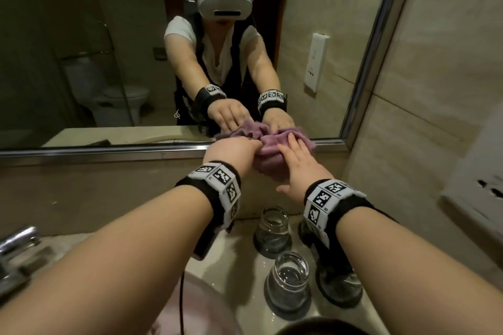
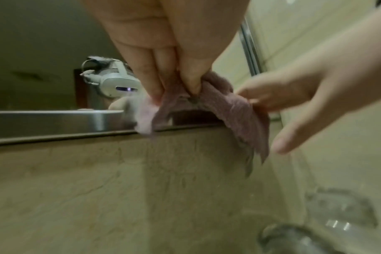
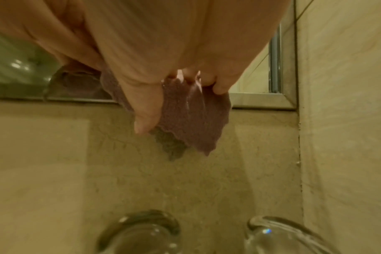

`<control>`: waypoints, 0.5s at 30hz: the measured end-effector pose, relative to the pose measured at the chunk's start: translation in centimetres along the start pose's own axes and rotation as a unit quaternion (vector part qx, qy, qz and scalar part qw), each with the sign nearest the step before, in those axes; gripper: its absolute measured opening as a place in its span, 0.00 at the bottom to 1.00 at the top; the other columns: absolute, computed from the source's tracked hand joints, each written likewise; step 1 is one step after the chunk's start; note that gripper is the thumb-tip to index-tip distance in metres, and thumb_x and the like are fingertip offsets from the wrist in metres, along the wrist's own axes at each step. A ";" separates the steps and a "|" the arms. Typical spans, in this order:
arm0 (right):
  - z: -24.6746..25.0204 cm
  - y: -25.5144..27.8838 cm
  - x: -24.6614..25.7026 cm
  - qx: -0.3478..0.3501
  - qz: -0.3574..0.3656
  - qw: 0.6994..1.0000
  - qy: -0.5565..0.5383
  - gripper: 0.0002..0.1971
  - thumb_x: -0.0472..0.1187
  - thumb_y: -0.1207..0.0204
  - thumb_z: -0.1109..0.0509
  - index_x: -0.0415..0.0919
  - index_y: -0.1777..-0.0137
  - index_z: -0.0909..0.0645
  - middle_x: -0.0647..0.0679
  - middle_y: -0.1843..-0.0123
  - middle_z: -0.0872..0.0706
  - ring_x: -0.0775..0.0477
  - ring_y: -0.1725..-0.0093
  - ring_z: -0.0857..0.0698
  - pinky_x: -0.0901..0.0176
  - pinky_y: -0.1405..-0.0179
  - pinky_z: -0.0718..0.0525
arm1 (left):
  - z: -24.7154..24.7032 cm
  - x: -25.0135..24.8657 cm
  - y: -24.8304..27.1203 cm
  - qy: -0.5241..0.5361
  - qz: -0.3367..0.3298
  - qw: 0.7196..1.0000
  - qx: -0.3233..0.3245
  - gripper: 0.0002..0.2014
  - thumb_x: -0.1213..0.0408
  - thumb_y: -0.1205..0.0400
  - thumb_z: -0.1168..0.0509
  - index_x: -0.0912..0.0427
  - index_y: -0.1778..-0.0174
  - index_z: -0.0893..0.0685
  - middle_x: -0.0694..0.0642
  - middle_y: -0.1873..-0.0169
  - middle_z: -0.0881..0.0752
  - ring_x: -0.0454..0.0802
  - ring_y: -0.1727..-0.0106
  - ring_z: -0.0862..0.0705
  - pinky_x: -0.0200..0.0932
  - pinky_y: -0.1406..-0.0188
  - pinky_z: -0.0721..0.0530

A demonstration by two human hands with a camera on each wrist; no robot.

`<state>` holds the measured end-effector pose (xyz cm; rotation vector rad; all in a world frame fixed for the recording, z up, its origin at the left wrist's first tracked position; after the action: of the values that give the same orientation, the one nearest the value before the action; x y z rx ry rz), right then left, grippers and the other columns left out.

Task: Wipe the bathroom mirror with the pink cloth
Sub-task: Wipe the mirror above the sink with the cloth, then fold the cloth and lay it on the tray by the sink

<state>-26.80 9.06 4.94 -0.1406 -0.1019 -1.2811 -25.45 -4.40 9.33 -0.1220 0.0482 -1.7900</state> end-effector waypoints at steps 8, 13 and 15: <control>3.8 7.2 4.9 -0.057 -0.022 0.967 -0.246 0.35 0.54 0.28 0.30 0.52 0.23 0.39 0.48 0.25 0.26 0.47 0.30 0.24 0.56 0.33 0.24 | 5.2 0.3 5.5 0.262 0.018 0.964 -0.040 0.17 0.68 0.17 0.41 0.53 0.33 0.21 0.57 0.37 0.16 0.55 0.35 0.19 0.43 0.37 0.24; 4.8 15.2 7.9 -0.140 -0.109 0.947 -0.267 0.13 0.48 0.25 0.32 0.49 0.42 0.27 0.48 0.39 0.22 0.49 0.44 0.19 0.54 0.43 0.19 | 7.8 0.9 13.3 0.339 0.001 0.940 -0.038 0.15 0.65 0.15 0.43 0.58 0.32 0.29 0.61 0.40 0.16 0.58 0.41 0.17 0.43 0.44 0.22; 4.8 18.2 9.7 -0.146 -0.122 0.942 -0.278 0.04 0.44 0.24 0.32 0.48 0.52 0.24 0.50 0.54 0.17 0.47 0.53 0.17 0.57 0.54 0.19 | 8.4 1.2 17.1 0.366 -0.020 0.930 -0.033 0.15 0.63 0.15 0.43 0.58 0.32 0.32 0.60 0.47 0.16 0.58 0.53 0.15 0.44 0.56 0.19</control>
<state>-6.62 5.69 10.26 -0.7672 -0.4239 -1.4680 -8.25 -9.04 16.03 0.5078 0.6442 -1.7858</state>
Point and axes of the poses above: each hand's wrist, its own y-axis away from the middle knuckle, its own z-axis out of the back of the hand, x = y × z, the point moved 4 cm from there along -y, towards the middle knuckle
